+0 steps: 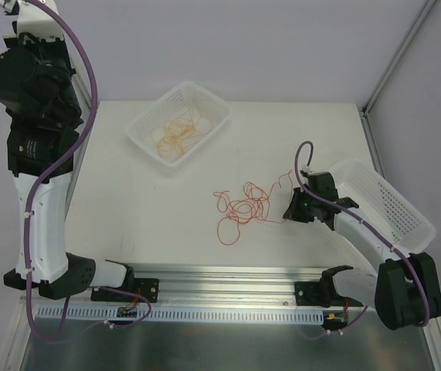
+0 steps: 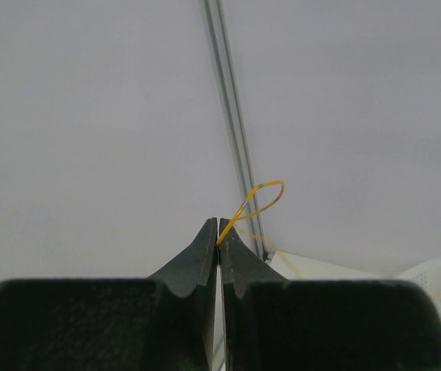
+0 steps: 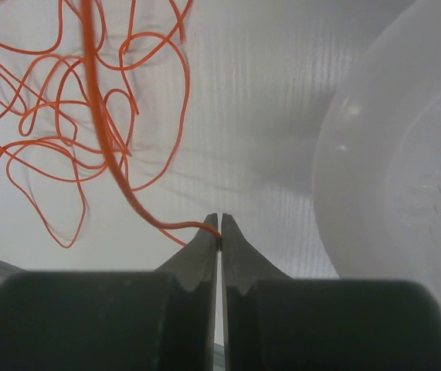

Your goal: Untangle the cables

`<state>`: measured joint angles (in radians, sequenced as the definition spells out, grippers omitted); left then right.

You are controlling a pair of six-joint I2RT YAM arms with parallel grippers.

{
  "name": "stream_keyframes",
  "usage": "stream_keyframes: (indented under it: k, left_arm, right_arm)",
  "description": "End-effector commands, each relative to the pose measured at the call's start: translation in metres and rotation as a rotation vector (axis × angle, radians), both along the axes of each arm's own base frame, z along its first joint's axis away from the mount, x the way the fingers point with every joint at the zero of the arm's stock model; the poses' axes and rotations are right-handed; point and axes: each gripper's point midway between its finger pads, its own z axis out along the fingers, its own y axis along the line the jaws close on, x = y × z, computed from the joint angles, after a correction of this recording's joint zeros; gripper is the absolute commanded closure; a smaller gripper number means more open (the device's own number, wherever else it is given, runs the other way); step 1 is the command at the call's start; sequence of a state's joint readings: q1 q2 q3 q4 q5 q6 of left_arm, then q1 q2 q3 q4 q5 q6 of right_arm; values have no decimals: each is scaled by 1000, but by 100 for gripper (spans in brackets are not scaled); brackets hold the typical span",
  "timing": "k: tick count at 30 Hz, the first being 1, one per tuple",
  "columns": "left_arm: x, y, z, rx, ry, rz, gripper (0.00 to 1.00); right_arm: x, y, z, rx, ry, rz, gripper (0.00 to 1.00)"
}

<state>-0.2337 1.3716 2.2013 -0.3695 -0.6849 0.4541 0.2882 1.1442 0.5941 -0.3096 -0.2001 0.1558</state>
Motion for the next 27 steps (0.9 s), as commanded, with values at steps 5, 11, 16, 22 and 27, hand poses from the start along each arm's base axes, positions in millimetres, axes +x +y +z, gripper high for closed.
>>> stream_keyframes:
  k: [5, 11, 16, 22, 27]
  left_arm:
    - [34, -39, -33, -16, 33, -221, 100]
    - [81, -53, -68, -40, 117, -245, 100]
    - [109, -81, -74, -108, 109, -374, 100]
    - [135, -91, -67, -148, 77, -399, 100]
    - [164, -109, -72, -190, 73, -462, 100]
  right_arm:
    - [14, 24, 41, 61, -82, 140, 76]
    - [14, 40, 72, 94, -119, 240, 47]
    - [14, 53, 104, 94, -197, 344, 21]
    - [6, 65, 124, 127, -239, 409, 5]
    - [6, 66, 123, 131, -233, 408, 3]
